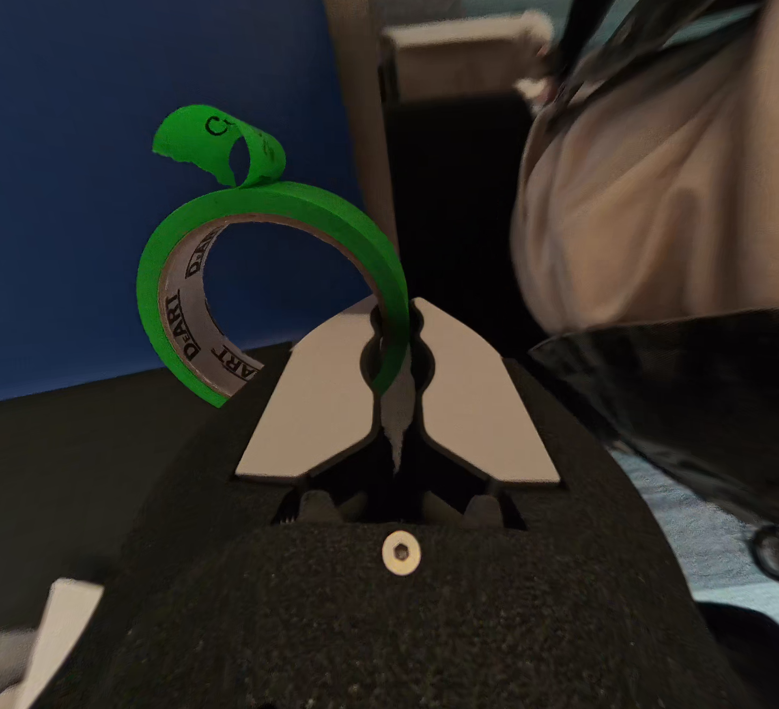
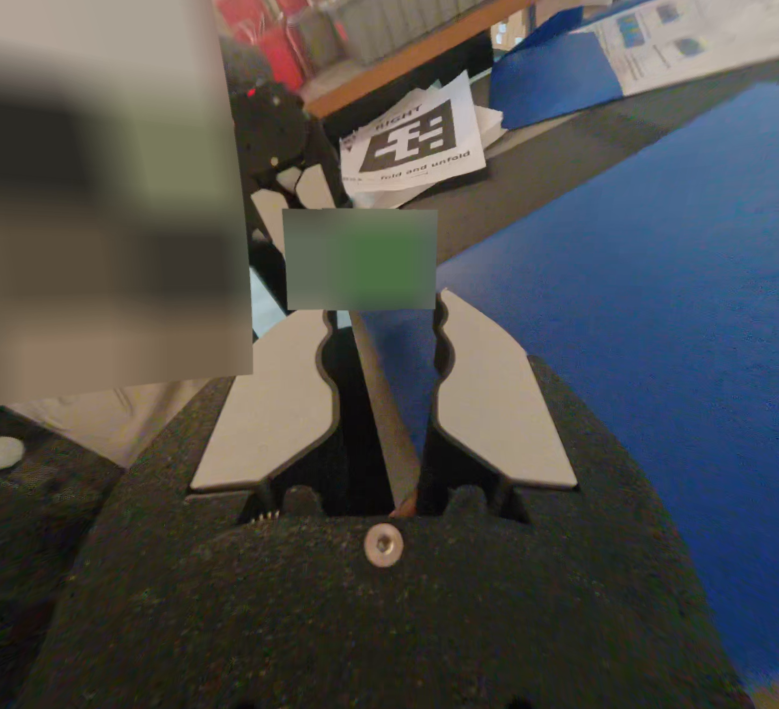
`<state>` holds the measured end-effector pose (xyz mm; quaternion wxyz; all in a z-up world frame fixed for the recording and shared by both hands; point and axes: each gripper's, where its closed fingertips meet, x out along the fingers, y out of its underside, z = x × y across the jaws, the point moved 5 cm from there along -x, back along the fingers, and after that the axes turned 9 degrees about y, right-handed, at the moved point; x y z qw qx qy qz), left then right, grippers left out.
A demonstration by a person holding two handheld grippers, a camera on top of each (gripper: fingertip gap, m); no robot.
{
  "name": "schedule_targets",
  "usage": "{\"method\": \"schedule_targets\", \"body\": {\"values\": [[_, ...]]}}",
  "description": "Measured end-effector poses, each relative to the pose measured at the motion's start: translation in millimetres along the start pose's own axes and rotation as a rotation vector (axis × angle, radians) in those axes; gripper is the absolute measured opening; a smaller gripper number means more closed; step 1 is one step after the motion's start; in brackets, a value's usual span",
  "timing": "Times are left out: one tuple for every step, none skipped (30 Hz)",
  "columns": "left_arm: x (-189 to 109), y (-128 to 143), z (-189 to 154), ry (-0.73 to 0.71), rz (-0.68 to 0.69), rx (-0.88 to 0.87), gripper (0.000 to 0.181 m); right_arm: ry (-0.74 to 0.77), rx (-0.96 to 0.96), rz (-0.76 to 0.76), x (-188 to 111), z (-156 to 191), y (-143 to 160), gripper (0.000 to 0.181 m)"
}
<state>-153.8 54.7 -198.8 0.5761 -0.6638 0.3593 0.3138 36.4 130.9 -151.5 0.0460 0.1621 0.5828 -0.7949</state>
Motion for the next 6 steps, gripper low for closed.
{"method": "schedule_targets", "body": {"values": [[-0.2,0.9,0.9,-0.025,0.039,0.016,0.011,0.018,-0.157,0.019,8.3,14.3,-6.1,0.037],[0.5,0.7,1.6,-0.044,0.063,0.028,0.011,0.043,-0.329,0.042,17.6,28.5,-11.8,0.03],[1.8,0.2,1.7,-0.057,0.08,0.042,0.011,0.066,-0.503,0.074,27.6,41.8,-15.8,0.026],[3.4,-0.2,1.5,-0.069,0.095,0.057,0.011,0.085,-0.656,0.124,38.1,53.1,-17.7,0.023],[5.1,-0.3,1.5,-0.086,0.11,0.067,0.011,0.106,-0.768,0.181,48.7,60.9,-17.8,0.021],[6.4,0.0,1.7,-0.11,0.127,0.077,0.011,0.132,-0.837,0.242,58.2,64.2,-16.9,0.02]]}}
